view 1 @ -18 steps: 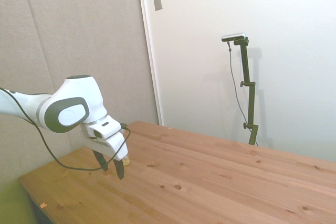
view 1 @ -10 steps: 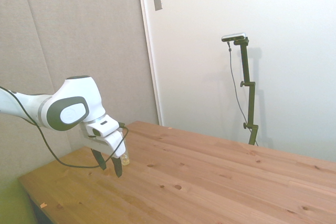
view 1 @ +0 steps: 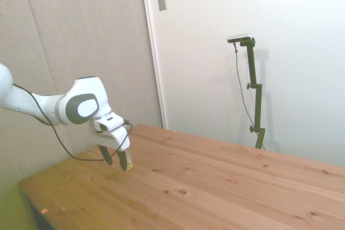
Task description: Knock down the sanitizer
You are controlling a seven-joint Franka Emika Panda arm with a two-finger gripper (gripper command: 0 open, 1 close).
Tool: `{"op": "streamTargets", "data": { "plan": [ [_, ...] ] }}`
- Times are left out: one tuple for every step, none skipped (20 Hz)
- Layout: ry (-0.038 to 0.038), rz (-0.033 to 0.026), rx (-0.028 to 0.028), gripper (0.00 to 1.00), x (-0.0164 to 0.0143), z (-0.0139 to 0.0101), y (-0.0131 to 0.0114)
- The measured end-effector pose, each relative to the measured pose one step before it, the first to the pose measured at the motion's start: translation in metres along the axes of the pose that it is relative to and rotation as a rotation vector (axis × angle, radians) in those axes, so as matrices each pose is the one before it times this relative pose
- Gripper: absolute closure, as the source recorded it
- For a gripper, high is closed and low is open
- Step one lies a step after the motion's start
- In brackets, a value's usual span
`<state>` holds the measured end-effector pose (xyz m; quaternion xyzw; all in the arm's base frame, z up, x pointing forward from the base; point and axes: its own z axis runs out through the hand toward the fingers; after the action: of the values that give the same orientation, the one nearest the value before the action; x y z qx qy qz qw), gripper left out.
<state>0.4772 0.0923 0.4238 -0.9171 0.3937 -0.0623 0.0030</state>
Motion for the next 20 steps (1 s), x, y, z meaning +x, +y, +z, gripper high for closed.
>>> {"op": "streamTargets", "data": {
  "plan": [
    [0.00104,-0.00211,-0.00065,1.00,-0.00216,0.00114,-0.00849],
    [0.00390,-0.00059,-0.00211,1.00,-0.00234,0.00110,-0.00794],
    [0.00310,-0.00039,-0.00197,1.00,-0.00195,0.00126,-0.00689],
    [0.00074,0.00172,-0.00032,1.00,-0.00203,0.00109,-0.00658],
    [-0.00003,0.00052,-0.00092,1.00,-0.00184,0.00160,-0.00614],
    [0.00363,-0.00072,-0.00185,1.00,-0.00093,0.00126,-0.00560],
    [0.00204,0.00203,-0.00227,1.00,-0.00109,0.00183,-0.00520],
    [0.00111,0.00006,-0.00042,1.00,-0.00123,0.00121,-0.00540],
    [-0.00040,-0.00039,-0.00150,1.00,-0.00182,0.00190,-0.00487],
    [-0.00240,0.00174,0.00023,1.00,-0.00185,0.00159,-0.00486],
    [-0.00332,-0.00001,-0.00030,1.00,-0.00266,0.00183,-0.00453],
    [-0.00286,-0.00186,-0.00039,1.00,-0.00299,0.00166,-0.00423],
    [-0.00104,-0.00237,-0.00029,1.00,-0.00280,0.00129,-0.00412],
    [0.00117,-0.00243,-0.00133,1.00,-0.00276,0.00123,-0.00364],
    [0.00515,-0.00232,-0.00292,1.00,-0.00267,0.00128,-0.00356],
    [0.00474,-0.00070,-0.00229,1.00,-0.00236,0.00105,-0.00324],
    [0.00342,-0.00086,-0.00098,1.00,-0.00145,0.00076,-0.00309],
    [0.00226,-0.00077,-0.00001,1.00,-0.00130,0.00053,-0.00311],
    [0.00074,0.00115,0.00044,1.00,-0.00103,0.00056,-0.00296],
    [0.00181,0.00232,0.00070,1.00,-0.00053,0.00028,-0.00273]
  ]
}}
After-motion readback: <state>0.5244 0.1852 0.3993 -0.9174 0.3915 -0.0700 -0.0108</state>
